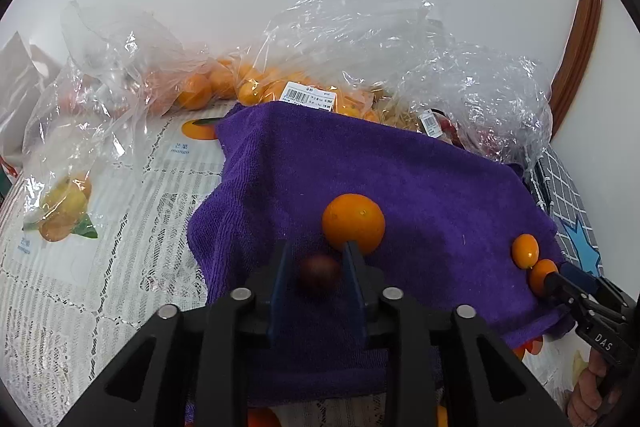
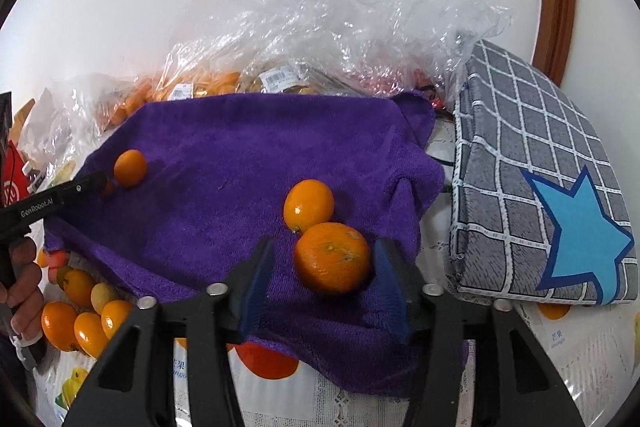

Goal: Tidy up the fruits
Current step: 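Carry both fruits onto the purple towel and open both grippers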

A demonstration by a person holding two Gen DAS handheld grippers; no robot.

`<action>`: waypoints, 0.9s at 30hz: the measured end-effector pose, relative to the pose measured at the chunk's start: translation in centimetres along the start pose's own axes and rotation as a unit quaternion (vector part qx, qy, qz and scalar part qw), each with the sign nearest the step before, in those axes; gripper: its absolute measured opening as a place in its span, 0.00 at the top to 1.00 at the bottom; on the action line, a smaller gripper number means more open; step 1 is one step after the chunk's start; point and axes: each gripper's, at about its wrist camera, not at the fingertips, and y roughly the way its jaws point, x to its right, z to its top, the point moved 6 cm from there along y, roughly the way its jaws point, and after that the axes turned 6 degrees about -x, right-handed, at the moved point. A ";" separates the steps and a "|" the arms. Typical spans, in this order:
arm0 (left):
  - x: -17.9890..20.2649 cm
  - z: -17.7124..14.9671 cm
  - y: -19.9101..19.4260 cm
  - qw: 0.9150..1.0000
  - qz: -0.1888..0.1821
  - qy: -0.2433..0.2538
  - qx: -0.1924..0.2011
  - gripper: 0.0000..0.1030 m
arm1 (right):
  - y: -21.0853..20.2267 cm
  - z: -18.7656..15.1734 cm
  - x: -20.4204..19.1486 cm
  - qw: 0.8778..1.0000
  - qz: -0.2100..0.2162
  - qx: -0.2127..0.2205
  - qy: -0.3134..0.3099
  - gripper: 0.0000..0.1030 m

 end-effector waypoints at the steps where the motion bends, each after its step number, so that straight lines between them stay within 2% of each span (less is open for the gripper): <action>1: 0.1 0.0 -0.1 1.000 -0.001 0.003 0.002 0.67 | -0.2 0.0 0.1 1.000 -0.002 0.005 0.002 0.46; 5: 0.4 0.0 -1.0 1.000 -0.001 0.006 0.020 0.57 | -0.8 -0.1 0.1 1.000 -0.002 0.016 0.008 0.46; 7: 0.4 0.0 -1.6 1.000 -0.006 0.005 0.028 0.57 | -1.3 -0.2 -0.2 1.000 -0.001 0.024 0.002 0.46; 11: 0.4 -0.3 -3.3 0.999 -0.020 -0.002 0.048 0.56 | -3.3 -0.1 -0.9 0.997 -0.050 0.063 -0.008 0.46; 13: 0.5 -0.6 -4.3 0.998 -0.023 -0.001 0.058 0.56 | -4.4 -0.2 -1.4 0.996 -0.048 0.072 -0.001 0.46; 22: -0.3 -2.9 -8.4 0.995 -0.050 0.008 0.085 0.54 | -7.7 -3.3 -4.4 0.999 -0.008 0.049 0.004 0.46; 27: -1.9 -4.8 -9.8 0.996 -0.049 0.007 0.076 0.52 | -7.3 -5.6 -6.1 1.000 0.013 0.017 0.019 0.47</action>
